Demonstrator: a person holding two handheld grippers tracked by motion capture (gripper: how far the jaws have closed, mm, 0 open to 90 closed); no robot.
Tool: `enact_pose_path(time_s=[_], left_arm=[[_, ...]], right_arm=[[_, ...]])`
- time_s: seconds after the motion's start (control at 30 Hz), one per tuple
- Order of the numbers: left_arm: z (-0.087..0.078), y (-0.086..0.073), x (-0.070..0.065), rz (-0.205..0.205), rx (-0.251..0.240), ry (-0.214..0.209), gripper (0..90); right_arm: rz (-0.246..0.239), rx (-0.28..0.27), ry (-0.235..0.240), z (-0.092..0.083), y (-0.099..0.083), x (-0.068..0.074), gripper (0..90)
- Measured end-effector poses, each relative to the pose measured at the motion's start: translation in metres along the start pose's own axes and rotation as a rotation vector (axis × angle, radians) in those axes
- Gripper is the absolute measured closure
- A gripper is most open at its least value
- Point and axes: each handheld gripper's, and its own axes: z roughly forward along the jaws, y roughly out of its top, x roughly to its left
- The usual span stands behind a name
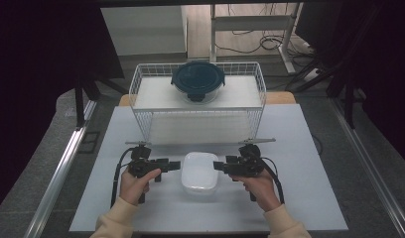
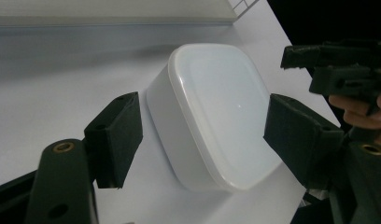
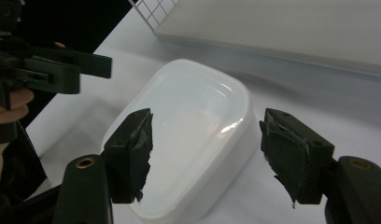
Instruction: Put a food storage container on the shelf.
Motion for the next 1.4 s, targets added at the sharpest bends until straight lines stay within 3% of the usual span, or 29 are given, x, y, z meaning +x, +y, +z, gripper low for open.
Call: enact_pose_path(time_s=[0.1, 0.23, 0.53, 0.6, 0.9, 1.13, 1.27, 1.4], left_arm=[[0.009, -0.001, 0.001, 0.002, 0.025, -0.013, 28.7], [0.014, -0.004, 0.009, -0.039, 0.026, -0.048, 30.1], [0.025, -0.005, 0.014, -0.062, 0.063, -0.085, 35.2], [0.029, -0.006, 0.015, -0.082, 0.073, -0.093, 36.6], [0.040, -0.008, 0.016, -0.085, 0.120, -0.140, 48.2], [0.034, -0.009, 0.009, -0.079, 0.088, -0.082, 63.2], [0.028, -0.011, 0.005, -0.067, 0.081, -0.087, 68.7], [0.023, -0.015, 0.003, -0.067, 0.068, -0.109, 72.4]], right_arm=[[0.017, 0.005, 0.006, 0.007, -0.005, 0.000, 33.8], [0.031, 0.025, 0.010, 0.011, -0.011, -0.002, 34.1], [0.079, 0.052, 0.021, 0.020, -0.017, -0.008, 37.7], [0.089, 0.053, 0.032, 0.021, -0.018, -0.009, 39.1], [0.146, 0.073, 0.076, 0.026, -0.023, -0.014, 51.9], [0.235, 0.063, 0.109, 0.022, -0.025, -0.021, 64.6], [0.260, 0.053, 0.140, 0.017, -0.026, -0.021, 69.2], [0.248, 0.046, 0.149, 0.010, -0.027, -0.019, 72.5]])
